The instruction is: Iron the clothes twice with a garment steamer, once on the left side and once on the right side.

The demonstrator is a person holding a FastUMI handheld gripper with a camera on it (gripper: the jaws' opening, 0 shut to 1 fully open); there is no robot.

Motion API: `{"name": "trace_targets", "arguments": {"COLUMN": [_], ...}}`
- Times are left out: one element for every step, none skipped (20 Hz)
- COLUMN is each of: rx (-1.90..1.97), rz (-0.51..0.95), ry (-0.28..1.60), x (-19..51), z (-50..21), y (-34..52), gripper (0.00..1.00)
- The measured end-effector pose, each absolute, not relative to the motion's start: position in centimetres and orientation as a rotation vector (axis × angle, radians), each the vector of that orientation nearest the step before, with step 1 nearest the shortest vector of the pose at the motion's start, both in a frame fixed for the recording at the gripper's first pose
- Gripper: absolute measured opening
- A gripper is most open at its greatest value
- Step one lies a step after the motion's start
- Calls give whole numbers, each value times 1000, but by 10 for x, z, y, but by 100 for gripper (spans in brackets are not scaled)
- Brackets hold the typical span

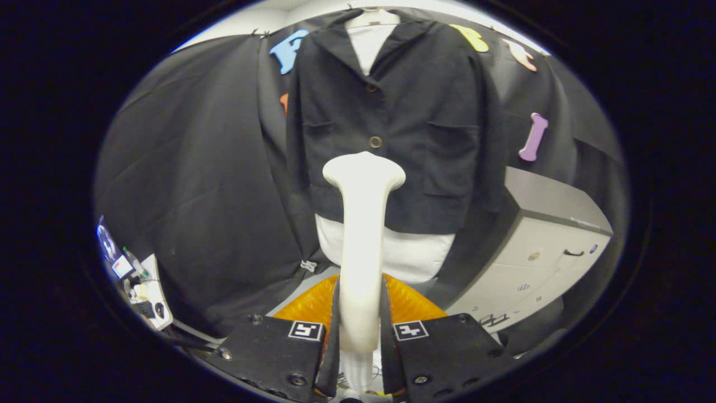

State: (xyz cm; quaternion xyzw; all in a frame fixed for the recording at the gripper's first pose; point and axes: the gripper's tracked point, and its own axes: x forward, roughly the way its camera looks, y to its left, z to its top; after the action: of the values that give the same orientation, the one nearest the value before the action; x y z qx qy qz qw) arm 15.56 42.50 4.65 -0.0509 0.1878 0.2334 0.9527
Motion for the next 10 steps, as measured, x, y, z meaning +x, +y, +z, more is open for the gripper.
{"name": "trace_targets", "arguments": {"rx": [-87,-63,-44,-26,-7,10,26,47,69,88], "rz": [458,436,416,400,382,359,337,313,291,258], "ry": [371,359,350,341,333,329,327,326,325,324], "x": [152,146,141,135,131,128,122,117,113,109], "z": [48,50,50,51,52,51,48,47,45,42], "y": [408,386,364,340,317,292,267,241,219,195], "gripper": [33,33,33,33,33,33,33,33,33,33]}}
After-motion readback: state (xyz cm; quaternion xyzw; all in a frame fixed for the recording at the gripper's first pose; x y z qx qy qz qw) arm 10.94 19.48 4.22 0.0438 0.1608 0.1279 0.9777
